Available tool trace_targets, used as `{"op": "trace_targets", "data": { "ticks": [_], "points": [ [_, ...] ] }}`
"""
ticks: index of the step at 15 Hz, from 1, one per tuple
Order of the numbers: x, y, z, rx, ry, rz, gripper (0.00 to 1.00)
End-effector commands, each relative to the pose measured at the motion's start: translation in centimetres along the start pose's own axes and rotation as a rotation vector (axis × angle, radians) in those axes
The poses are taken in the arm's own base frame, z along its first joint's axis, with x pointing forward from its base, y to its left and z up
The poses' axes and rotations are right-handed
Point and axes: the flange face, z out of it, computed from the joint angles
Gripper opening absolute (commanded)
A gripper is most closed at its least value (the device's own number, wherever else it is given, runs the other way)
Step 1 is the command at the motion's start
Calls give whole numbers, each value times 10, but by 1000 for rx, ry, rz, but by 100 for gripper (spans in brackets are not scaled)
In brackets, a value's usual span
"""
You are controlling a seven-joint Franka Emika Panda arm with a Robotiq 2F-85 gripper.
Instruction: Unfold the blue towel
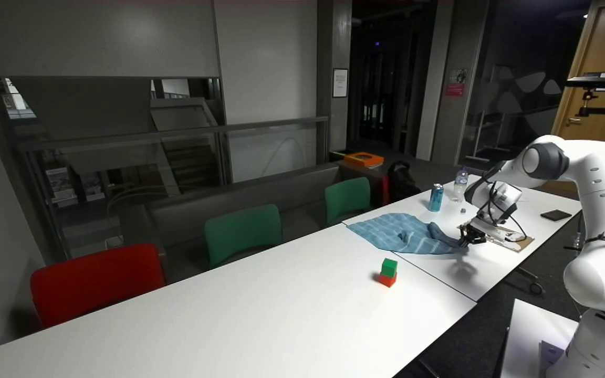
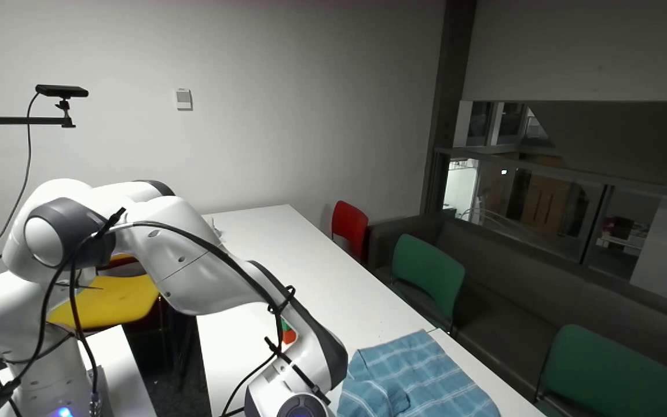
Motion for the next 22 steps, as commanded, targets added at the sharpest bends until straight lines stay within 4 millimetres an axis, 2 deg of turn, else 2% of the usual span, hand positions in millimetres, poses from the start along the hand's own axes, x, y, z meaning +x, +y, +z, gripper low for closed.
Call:
{"op": "trace_targets", "data": {
  "ticks": [1, 11, 17, 21, 22],
  "points": [
    [-8, 2, -4, 56, -25, 59, 0],
    [-9, 28, 3, 100, 12, 195, 0],
    [-11, 46, -12, 149, 162, 279, 0],
    [-23, 60, -18, 167, 222, 308, 0],
    [-25, 63, -18, 171, 225, 314, 9]
  ]
}}
